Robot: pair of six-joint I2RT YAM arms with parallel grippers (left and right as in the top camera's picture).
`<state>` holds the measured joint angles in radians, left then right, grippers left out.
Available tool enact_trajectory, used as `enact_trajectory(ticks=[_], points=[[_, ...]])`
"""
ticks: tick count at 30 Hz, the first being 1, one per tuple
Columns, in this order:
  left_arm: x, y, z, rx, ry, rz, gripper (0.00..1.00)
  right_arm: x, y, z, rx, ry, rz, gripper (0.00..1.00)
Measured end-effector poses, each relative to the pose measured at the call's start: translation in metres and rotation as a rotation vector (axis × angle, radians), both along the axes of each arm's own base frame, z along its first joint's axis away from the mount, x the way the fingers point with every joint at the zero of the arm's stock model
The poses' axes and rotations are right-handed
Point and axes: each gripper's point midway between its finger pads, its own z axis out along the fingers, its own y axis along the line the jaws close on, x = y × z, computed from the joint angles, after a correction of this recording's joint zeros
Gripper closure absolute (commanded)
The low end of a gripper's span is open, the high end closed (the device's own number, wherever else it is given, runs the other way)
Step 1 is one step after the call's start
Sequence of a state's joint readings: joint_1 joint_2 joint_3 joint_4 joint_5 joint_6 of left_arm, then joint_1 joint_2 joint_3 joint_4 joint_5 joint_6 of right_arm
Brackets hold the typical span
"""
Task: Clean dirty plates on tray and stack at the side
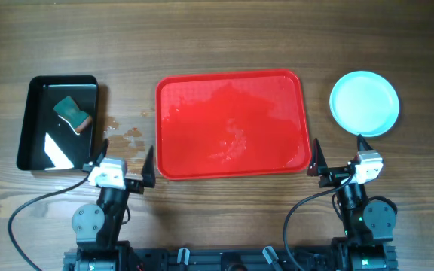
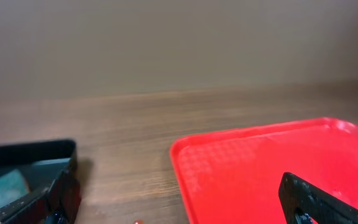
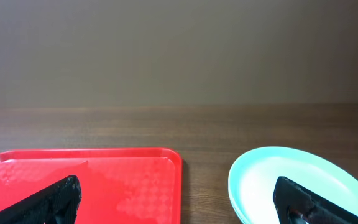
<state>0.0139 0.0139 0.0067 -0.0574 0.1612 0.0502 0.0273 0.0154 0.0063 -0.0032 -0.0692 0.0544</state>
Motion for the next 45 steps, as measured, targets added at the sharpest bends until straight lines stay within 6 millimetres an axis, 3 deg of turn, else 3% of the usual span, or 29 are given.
enact_trajectory(ticks=[10, 45], points=[[0.001, 0.015, -0.002, 0.005, 0.007, 0.086, 0.00, 0.000, 0.000, 0.000, 0.000, 0.000, 0.000, 0.00], [0.001, 0.012, -0.002, 0.115, -0.005, 0.069, 0.00, 0.000, 0.000, 0.000, 0.000, 0.000, 0.000, 0.00]])
